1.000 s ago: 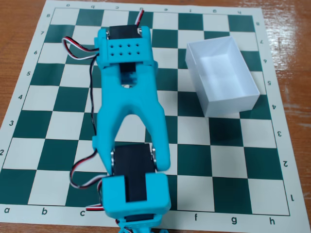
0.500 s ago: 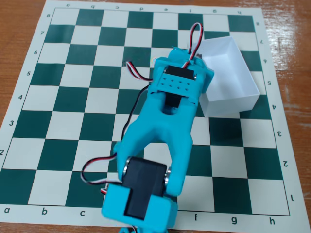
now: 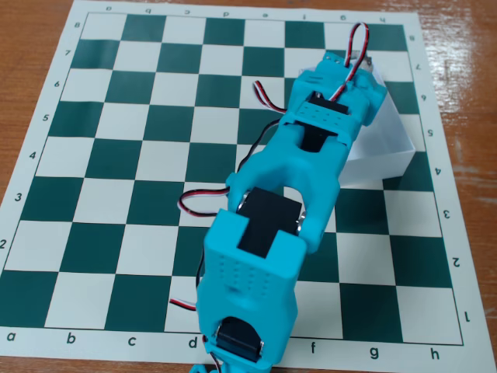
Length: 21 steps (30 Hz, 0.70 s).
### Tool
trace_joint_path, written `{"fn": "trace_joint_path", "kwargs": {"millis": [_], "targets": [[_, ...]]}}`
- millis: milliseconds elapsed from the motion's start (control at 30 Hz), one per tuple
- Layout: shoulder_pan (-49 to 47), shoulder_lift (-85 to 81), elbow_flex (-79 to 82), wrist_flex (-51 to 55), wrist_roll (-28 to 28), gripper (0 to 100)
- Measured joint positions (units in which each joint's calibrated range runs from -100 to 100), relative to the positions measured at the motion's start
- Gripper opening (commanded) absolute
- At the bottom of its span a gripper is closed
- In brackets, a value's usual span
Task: Grab the toy horse and put it in the box.
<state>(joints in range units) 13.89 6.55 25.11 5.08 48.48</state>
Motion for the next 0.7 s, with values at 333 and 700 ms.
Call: {"fn": "trace_joint_path", "kwargs": {"millis": [333, 700], "targets": [[0.3, 6.7, -4.4, -4.6, 1.5, 30], [0.4, 3.1, 0.7, -4.6, 1.8, 37]]}}
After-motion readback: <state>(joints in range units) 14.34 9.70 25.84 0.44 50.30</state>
